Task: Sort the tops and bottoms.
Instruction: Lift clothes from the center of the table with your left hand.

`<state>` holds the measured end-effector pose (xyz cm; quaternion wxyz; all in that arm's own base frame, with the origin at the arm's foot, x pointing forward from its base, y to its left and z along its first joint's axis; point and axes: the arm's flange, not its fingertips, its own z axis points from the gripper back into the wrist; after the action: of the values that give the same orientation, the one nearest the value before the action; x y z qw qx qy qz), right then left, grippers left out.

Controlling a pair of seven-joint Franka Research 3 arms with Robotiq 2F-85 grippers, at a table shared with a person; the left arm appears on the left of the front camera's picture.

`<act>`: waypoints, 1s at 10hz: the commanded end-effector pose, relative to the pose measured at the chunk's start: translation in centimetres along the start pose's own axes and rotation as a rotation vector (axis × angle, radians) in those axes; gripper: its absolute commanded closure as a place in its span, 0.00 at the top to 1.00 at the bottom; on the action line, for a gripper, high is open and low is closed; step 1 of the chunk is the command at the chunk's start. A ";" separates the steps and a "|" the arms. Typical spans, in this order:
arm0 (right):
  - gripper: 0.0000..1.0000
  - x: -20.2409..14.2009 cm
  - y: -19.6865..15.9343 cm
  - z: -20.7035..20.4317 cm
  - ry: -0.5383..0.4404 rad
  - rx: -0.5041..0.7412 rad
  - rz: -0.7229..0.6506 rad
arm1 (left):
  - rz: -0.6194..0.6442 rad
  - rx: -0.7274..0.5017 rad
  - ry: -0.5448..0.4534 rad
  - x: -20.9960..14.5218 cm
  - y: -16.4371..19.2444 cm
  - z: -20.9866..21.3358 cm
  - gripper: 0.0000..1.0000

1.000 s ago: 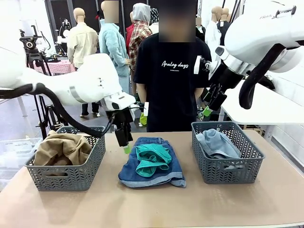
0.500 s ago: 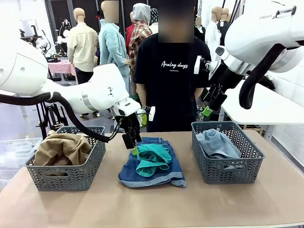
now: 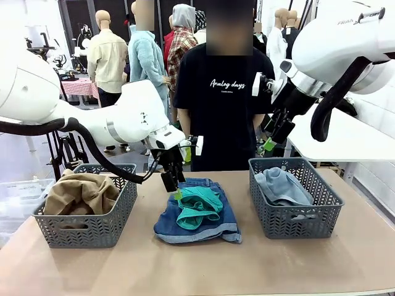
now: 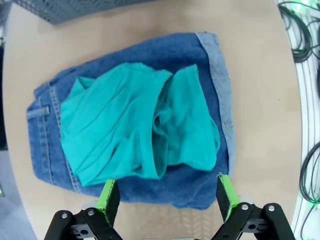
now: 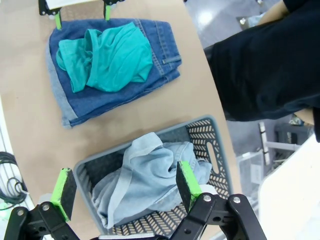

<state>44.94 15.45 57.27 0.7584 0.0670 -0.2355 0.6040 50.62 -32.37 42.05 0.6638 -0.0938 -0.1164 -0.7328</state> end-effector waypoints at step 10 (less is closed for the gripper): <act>1.00 -0.1 0.1 -0.2 -0.001 0.007 -0.009 | -0.130 0.078 0.053 1.2 0.6 -8.1 1.00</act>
<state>44.92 15.49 57.27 0.7582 0.0668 -0.2354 0.6043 51.27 -35.71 34.65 0.6213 -0.0522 -0.1240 -0.7719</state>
